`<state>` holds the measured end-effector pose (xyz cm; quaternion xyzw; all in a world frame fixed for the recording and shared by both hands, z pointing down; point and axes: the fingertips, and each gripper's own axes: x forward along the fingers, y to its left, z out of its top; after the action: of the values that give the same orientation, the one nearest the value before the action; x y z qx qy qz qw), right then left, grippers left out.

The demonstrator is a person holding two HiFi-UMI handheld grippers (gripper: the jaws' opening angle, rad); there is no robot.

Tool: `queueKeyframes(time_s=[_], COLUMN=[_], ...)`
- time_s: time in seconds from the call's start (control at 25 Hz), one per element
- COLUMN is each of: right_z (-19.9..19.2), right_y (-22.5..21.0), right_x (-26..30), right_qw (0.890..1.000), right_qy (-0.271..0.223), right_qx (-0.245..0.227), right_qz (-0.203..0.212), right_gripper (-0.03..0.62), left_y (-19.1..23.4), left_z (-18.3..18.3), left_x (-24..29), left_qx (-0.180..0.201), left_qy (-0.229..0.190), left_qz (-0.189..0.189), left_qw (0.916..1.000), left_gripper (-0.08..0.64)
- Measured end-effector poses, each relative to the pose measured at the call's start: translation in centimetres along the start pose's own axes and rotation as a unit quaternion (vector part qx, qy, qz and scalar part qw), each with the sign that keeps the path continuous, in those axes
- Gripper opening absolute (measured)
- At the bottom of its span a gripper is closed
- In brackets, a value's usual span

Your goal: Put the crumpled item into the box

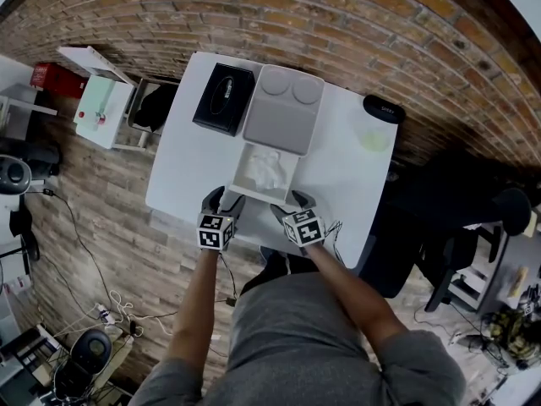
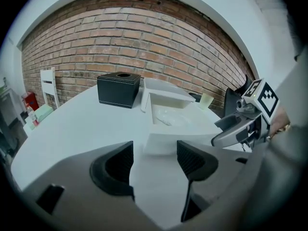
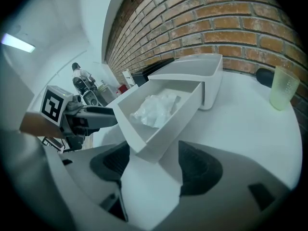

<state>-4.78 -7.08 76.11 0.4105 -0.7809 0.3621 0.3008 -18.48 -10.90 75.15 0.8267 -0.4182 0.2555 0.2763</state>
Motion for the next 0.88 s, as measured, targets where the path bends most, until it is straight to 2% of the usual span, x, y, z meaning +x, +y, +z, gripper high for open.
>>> queueKeyframes(time_s=[0.88], right_z=[1.0], right_y=[-1.3], right_x=[0.1], right_qw=[1.000], right_qy=[-0.009], right_qx=[0.000], right_qz=[-0.010], right_gripper=[0.319], left_y=[0.2], left_z=[1.2], left_x=[0.7], left_qx=[-0.009], left_qy=[-0.002], left_qz=[0.003], left_qw=[1.0000], left_gripper=[0.270])
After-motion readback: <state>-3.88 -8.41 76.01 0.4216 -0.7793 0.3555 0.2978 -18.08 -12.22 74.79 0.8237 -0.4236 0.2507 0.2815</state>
